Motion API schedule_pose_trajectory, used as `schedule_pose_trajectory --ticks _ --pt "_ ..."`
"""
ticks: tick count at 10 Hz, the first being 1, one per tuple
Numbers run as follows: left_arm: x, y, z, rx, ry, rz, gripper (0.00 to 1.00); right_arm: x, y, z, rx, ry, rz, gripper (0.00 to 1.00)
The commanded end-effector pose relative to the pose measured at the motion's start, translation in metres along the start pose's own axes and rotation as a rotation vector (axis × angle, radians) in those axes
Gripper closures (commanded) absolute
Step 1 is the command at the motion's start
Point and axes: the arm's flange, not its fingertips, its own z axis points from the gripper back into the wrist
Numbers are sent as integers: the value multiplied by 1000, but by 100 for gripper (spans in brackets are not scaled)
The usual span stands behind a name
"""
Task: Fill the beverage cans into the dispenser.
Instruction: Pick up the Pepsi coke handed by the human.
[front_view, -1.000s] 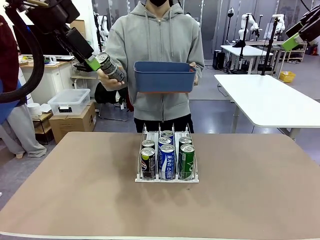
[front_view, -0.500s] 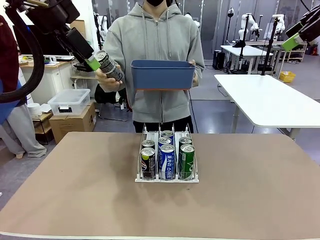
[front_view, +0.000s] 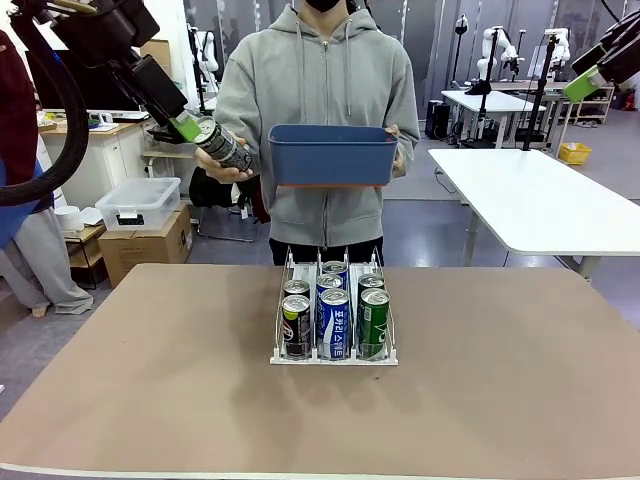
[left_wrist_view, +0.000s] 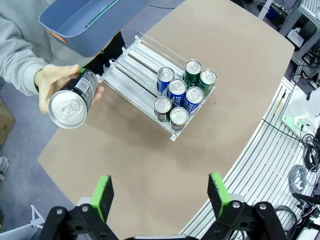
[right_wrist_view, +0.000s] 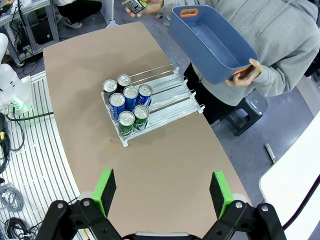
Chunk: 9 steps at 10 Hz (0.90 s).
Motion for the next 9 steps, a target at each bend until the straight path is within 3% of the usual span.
schedule_pose_trajectory --ticks 1,9 --pt "1 3 0 1 0 -1 0 -1 0 -1 2 1 6 0" --pt "0 0 0 0 0 0 0 -1 0 -1 2 1 6 0"
